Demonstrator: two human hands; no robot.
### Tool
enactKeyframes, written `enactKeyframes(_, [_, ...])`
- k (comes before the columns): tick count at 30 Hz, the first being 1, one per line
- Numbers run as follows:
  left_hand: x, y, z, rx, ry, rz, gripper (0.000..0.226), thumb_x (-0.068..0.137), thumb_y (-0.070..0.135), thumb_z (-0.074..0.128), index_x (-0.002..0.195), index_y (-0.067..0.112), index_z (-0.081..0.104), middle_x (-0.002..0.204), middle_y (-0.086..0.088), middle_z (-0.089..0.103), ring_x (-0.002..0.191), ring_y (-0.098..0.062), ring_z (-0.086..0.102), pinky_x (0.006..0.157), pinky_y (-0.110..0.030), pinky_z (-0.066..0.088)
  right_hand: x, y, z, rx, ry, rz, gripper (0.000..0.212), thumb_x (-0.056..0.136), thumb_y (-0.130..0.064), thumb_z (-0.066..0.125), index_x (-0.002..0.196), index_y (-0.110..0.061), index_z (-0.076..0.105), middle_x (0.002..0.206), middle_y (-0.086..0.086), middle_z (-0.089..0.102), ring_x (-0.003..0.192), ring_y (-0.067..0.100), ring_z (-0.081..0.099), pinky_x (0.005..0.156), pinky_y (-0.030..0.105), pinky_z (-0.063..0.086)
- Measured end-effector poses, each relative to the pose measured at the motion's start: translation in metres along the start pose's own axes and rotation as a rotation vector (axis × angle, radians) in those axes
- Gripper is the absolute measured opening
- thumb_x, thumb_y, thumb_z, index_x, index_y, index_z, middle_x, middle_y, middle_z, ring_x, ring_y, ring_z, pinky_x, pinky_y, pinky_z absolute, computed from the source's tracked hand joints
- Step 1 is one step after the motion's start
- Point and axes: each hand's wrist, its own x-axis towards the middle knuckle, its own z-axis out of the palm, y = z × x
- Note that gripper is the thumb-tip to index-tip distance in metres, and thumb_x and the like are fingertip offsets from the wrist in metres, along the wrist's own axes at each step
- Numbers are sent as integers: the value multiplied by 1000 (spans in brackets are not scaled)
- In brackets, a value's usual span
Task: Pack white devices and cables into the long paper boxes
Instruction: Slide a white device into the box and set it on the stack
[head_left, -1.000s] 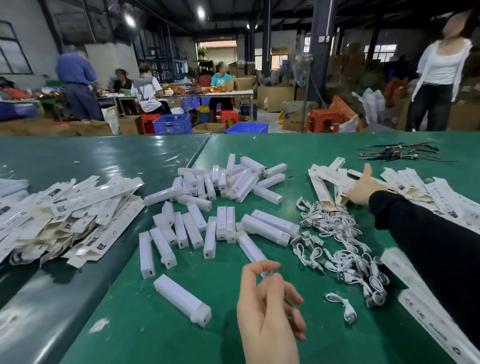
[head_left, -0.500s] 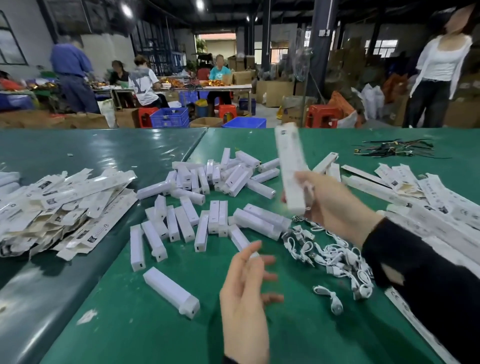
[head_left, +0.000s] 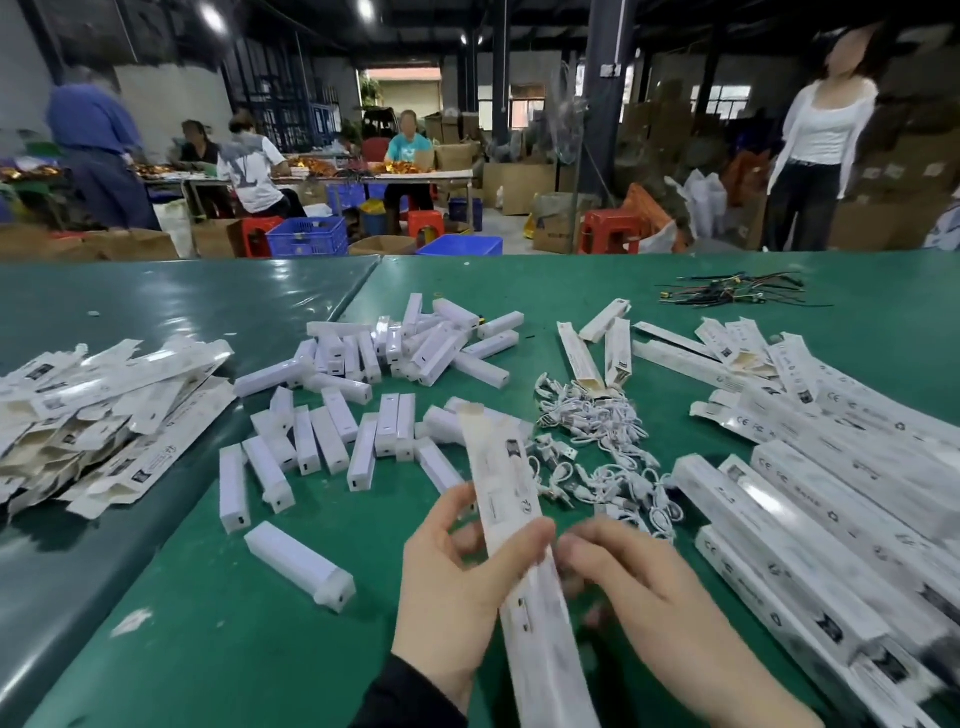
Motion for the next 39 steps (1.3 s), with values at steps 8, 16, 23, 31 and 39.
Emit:
enactKeyframes(8, [-14, -8, 16, 222, -238, 57, 70, 65, 20, 85, 121, 47, 52, 95, -7, 76, 81, -29, 74, 68, -43, 61, 5, 6, -10, 82, 184, -158, 37, 81, -21, 78, 104, -46, 64, 91, 1, 72, 80, 21, 70, 65, 27, 55])
enactKeyframes(16, [-16, 0, 16, 90, -376, -88, 56, 88, 25, 48, 121, 69, 37, 97, -14, 73, 77, -43, 71, 51, -39, 58, 5, 4, -21, 240, 208, -144, 44, 69, -28, 76, 111, -32, 63, 82, 7, 71, 67, 14, 66, 60, 20, 50])
enactKeyframes(23, [-15, 3, 13, -80, -509, -162, 44, 88, 26, 50, 113, 62, 48, 88, -26, 69, 70, -45, 68, 50, -39, 56, 6, 7, -24, 158, 207, -98, 16, 80, -23, 73, 95, -27, 75, 98, -1, 74, 90, 20, 69, 67, 25, 55])
enactKeyframes(31, [-13, -3, 13, -2, -528, -118, 27, 87, 25, 62, 109, 38, 53, 69, -27, 61, 48, -33, 63, 47, -36, 53, 5, 4, -22, 140, 83, -53, 11, 90, -10, 65, 95, -16, 72, 93, 4, 75, 84, 18, 67, 74, 39, 51])
enactKeyframes(39, [-14, -8, 12, 55, -560, -157, 17, 88, 23, 62, 97, 31, 52, 70, -25, 61, 43, -27, 60, 43, -27, 50, 8, 4, -23, 194, 179, 116, 17, 85, -30, 68, 91, -15, 67, 80, 5, 72, 71, 14, 65, 62, 30, 49])
